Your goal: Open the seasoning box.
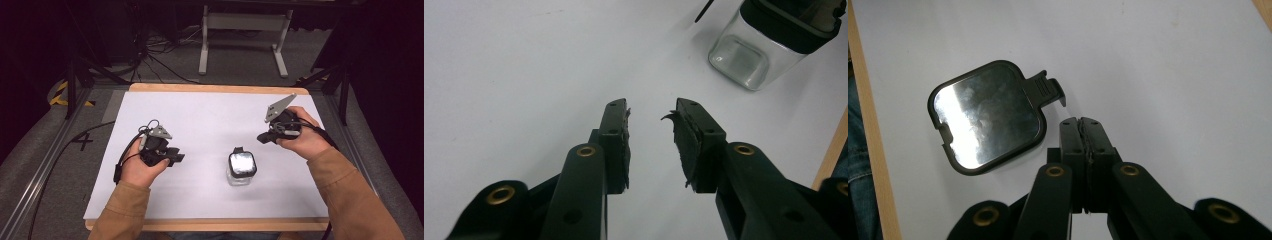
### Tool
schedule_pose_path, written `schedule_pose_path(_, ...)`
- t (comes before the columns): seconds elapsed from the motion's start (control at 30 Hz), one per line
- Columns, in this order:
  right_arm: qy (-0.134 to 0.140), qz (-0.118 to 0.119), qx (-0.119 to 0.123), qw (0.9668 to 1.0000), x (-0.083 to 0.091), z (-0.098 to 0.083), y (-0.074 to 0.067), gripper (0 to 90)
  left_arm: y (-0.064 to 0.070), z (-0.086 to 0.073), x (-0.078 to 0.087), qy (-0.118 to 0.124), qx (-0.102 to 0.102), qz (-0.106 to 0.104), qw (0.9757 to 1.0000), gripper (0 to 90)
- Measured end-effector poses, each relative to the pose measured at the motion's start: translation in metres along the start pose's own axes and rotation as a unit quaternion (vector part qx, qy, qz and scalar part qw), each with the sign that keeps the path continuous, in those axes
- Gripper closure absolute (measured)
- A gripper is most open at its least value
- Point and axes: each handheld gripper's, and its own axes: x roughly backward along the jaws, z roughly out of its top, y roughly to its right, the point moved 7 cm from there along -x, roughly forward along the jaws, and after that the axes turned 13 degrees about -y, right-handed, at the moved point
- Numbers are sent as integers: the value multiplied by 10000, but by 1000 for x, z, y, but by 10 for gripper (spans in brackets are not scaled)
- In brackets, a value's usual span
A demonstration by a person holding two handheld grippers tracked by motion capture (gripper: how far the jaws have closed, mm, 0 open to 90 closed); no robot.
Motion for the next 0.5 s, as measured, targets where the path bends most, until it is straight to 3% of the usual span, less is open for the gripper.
schedule_pose_path(0.17,-344,24,295,9990,-6,20,-2,899,0,-5,1,23,28,7,10000,669)
schedule_pose_path(0.3,-735,9,538,9958,-16,32,-5,900,-2,-10,3,26,73,0,10000,669)
schedule_pose_path(0.5,-1392,26,977,9854,-29,47,-8,900,-3,-13,7,100,123,-5,9999,671)
